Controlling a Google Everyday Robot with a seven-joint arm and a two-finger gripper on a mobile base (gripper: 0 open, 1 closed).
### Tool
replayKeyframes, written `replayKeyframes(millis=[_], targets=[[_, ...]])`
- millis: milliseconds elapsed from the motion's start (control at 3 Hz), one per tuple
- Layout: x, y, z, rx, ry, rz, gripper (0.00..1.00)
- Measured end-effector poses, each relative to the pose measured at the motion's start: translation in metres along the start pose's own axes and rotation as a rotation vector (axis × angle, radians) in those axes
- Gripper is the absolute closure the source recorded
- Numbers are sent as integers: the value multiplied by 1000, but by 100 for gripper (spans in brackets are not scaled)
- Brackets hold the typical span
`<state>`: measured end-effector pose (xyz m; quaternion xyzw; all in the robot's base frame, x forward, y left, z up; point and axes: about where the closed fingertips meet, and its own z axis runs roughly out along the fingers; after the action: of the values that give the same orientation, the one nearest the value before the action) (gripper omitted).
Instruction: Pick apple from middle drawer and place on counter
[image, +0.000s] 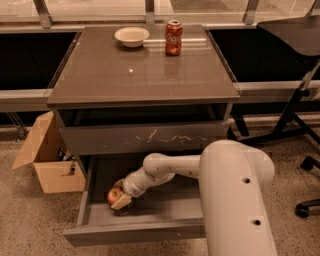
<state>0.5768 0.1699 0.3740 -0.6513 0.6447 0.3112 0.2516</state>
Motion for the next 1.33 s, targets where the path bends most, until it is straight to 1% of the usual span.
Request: replayKeyframes(millis=[333, 667, 1000, 1333], targets=[[-26, 9, -40, 12, -66, -122, 97], [-48, 21, -97, 21, -157, -263, 100], [-45, 33, -119, 9, -187, -343, 100], [-44, 30, -118, 9, -188, -343, 100]])
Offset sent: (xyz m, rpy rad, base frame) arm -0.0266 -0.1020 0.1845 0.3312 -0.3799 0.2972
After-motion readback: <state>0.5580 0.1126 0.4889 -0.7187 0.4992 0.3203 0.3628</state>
